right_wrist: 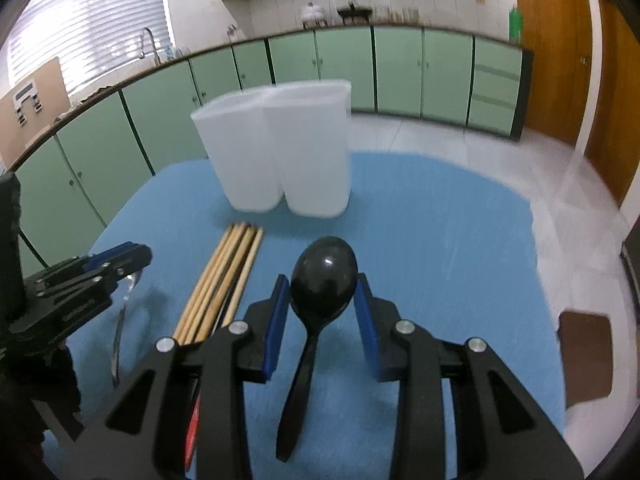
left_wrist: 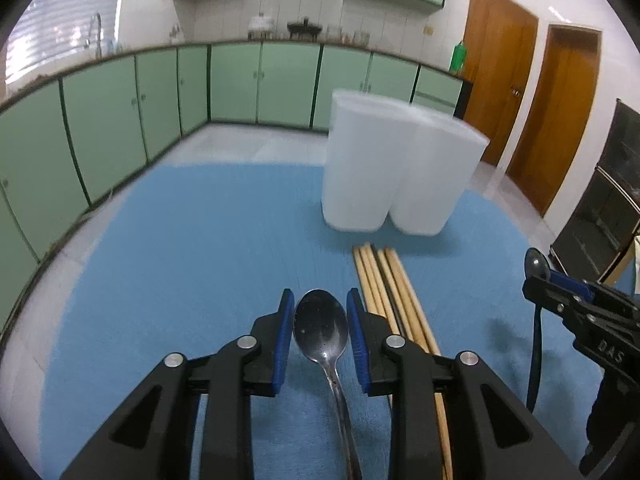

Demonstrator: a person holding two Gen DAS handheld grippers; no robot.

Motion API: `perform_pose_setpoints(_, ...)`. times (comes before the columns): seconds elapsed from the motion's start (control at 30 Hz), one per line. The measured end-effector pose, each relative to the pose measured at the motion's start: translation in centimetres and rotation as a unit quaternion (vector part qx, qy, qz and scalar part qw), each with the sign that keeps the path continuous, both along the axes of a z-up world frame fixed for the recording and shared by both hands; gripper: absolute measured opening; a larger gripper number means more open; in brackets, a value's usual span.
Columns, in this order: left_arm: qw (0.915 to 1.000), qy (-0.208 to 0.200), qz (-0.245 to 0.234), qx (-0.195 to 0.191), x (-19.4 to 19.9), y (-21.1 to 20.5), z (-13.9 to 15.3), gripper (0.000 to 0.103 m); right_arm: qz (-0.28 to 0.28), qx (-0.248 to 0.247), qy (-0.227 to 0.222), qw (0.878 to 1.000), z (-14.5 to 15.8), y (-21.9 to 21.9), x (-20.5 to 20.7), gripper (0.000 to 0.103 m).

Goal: Organize utensils
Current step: 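Carry both spoons to the white holder and lower them into its compartments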

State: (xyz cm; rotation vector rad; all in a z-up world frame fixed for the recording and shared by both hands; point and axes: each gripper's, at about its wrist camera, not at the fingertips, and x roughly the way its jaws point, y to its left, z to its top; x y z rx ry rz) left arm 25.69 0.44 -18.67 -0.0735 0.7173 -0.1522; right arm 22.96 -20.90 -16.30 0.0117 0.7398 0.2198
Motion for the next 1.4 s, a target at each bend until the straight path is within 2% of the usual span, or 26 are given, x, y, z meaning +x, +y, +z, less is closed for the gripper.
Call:
perform_pose_setpoints(0.13, 0.9988, -0.049, -0.001, 0.005, -1.2, 0.1, 1.4, 0.026, -0.003, 0.016, -0.04, 0.999, 1.7, 0.1, -0.1, 0.032)
perform_pose_setpoints(0.37, 0.9919, -0.125, -0.001, -0.022, -2.4, 0.9, 5.3, 0.026, 0.003, 0.046, -0.101, 0.994, 4.4, -0.4, 0.5, 0.032)
perform_pose_setpoints(0.63, 0.9761, -0.212, -0.003, -0.047, -2.4, 1.2, 11.5, 0.026, 0.006, 0.074, -0.174, 0.982, 9.2, -1.3, 2.7, 0.032)
perform_pose_setpoints(0.83, 0.9624, -0.262, -0.018, -0.07, 0.3, 1.0, 16.5, 0.026, 0.005, 0.08, -0.226, 0.971, 12.6, -1.9, 6.6, 0.032)
perform_pose_setpoints(0.93, 0.9573, -0.274, -0.025, -0.088, 2.6, 0.7, 18.5, 0.026, -0.005, 0.083, -0.244, 0.966, 13.7, -2.3, 9.3, 0.032)
perform_pose_setpoints(1.1, 0.9561, -0.278, -0.033, -0.088, 6.8, -0.5, 19.3, 0.026, -0.027, 0.088, -0.244, 0.965, 13.6, -2.9, 14.3, 0.032)
perform_pose_setpoints(1.23, 0.9638, -0.248, -0.042, -0.087, 10.0, -1.7, 17.6, 0.026, -0.033, 0.074, -0.219, 0.972, 11.6, -2.4, 16.9, 0.032)
perform_pose_setpoints(1.4, 0.9763, -0.197, -0.046, -0.077, 12.7, -2.5, 14.0, 0.026, -0.025, 0.068, -0.182, 0.981, 9.1, -1.9, 18.0, 0.032)
